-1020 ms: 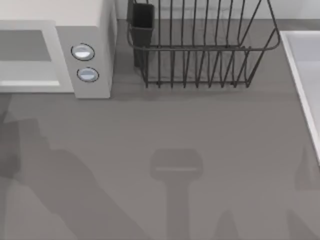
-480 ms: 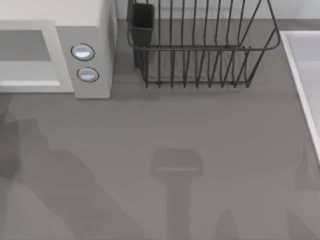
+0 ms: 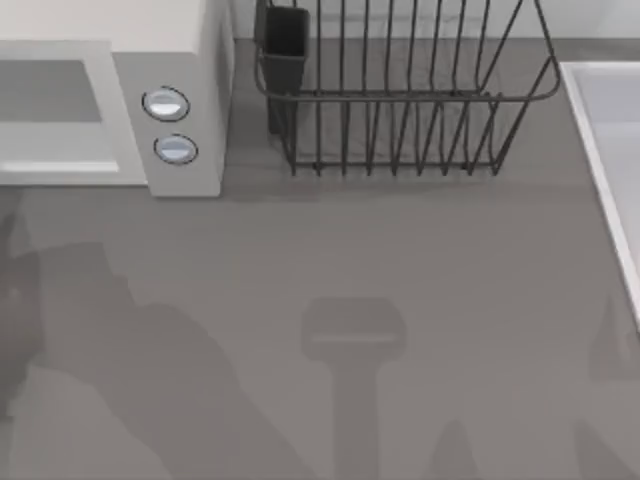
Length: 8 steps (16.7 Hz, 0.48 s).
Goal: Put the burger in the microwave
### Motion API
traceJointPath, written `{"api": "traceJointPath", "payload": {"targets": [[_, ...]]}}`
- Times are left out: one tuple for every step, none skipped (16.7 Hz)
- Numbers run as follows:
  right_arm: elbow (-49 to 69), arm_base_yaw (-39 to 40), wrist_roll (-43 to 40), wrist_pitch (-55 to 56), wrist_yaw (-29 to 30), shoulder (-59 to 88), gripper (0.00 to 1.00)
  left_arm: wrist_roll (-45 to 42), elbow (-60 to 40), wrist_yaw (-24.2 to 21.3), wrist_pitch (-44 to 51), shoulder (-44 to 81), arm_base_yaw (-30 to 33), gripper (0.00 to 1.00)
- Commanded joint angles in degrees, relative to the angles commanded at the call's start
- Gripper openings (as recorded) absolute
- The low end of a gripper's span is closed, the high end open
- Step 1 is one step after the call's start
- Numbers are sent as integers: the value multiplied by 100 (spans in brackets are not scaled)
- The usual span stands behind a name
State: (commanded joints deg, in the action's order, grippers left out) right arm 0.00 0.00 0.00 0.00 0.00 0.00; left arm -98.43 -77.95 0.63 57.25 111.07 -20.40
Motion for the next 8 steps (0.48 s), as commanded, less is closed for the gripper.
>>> {"api": "traceJointPath", "payload": {"targets": [[0,0,0,0,0,0,100,5,-156,0,214,-75,19,0],[0,0,0,0,0,0,100,14,-314,2,415,-139,43,0],[0,0,0,0,0,0,100,26,-465,7,594,-191,70,0],[0,0,0,0,0,0,100,40,-604,11,740,-227,99,0],[0,0,0,0,0,0,100,54,-720,15,847,-250,126,0],[0,0,0,0,0,0,100,65,-798,17,909,-261,146,0],[0,0,0,0,0,0,100,69,-825,18,928,-264,153,0],[0,0,0,0,0,0,100,69,-825,18,928,-264,153,0]]}}
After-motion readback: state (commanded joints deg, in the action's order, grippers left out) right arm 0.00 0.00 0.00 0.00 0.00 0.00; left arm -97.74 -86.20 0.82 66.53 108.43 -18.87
